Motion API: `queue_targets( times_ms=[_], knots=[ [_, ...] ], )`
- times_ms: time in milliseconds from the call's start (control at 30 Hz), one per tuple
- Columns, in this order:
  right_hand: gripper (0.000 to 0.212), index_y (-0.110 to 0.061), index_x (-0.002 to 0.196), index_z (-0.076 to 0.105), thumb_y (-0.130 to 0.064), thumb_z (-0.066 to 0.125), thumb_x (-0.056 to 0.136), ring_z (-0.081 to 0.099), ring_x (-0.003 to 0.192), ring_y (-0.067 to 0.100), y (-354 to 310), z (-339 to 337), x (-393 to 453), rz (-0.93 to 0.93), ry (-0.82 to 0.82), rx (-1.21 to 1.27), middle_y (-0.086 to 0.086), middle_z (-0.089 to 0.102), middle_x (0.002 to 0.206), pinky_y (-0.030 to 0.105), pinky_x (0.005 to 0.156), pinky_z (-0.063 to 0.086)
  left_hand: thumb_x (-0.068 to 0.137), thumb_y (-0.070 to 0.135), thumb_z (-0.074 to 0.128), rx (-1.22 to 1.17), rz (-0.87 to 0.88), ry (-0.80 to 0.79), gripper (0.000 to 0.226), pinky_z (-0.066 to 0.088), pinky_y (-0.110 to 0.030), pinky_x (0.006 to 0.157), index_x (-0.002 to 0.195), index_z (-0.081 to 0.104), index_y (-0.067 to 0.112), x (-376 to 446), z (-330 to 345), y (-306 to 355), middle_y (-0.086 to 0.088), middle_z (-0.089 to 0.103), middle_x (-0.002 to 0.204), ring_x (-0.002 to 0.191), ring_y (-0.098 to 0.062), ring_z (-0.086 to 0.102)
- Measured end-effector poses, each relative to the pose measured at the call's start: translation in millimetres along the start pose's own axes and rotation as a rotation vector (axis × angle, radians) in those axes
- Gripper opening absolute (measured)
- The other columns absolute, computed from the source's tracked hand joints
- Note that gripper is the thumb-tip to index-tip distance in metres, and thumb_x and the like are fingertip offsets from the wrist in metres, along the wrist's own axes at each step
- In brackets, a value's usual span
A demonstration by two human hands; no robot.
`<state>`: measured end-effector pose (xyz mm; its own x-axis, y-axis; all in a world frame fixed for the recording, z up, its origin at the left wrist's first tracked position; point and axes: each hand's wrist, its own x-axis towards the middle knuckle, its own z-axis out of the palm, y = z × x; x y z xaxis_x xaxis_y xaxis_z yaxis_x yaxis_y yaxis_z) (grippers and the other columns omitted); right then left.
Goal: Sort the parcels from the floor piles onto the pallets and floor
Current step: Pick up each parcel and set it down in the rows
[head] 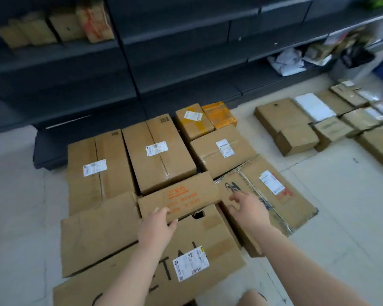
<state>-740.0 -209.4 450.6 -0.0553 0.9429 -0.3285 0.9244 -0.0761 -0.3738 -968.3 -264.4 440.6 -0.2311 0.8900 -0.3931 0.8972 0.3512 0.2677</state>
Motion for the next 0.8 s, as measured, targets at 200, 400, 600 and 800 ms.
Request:
queue_targets(
  times_ms=[200,400,600,800],
  knots=[
    [0.029,-0.030,0.118,0.057,-0.038,0.051,0.091,0.056,0.109,0.017,100,-92,-46,0.106,0.083,0.003,-0.007,0.059,0.118,0.028,0.080,0.047,0.091,0.045,0.053,-0.012,0.229,-0.007,0.034,0.046,-0.036,0.095,0.121,0.055,0.030,-35,-2,150,0.010,0.055,0.120,0.111,-0.012,0.054],
    [0.035,-0.026,0.125,0.054,-0.041,0.050,0.093,0.052,0.116,0.018,246,-184,-94,0.175,0.170,-0.098,-0.004,0.057,0.121,0.028,0.085,0.043,0.091,0.046,0.052,0.124,0.411,-0.012,0.033,0.046,-0.037,0.093,0.117,0.058,0.027,-72,29,343,0.005,0.061,0.118,0.108,-0.020,0.057],
    [0.038,-0.026,0.130,0.049,-0.042,0.046,0.096,0.046,0.123,0.017,382,-257,-125,0.275,0.195,-0.191,-0.006,0.053,0.129,0.029,0.089,0.038,0.090,0.037,0.053,0.189,0.557,-0.084,0.035,0.042,-0.029,0.091,0.122,0.057,0.025,-113,76,508,0.000,0.061,0.123,0.116,-0.022,0.055],
    [0.039,-0.026,0.130,0.049,-0.042,0.048,0.095,0.046,0.123,0.018,491,-319,-109,0.392,0.228,-0.156,-0.006,0.051,0.132,0.027,0.088,0.038,0.092,0.038,0.049,0.250,0.674,-0.077,0.036,0.040,-0.031,0.090,0.123,0.056,0.023,-104,99,642,0.002,0.058,0.126,0.117,-0.020,0.053]
  ],
)
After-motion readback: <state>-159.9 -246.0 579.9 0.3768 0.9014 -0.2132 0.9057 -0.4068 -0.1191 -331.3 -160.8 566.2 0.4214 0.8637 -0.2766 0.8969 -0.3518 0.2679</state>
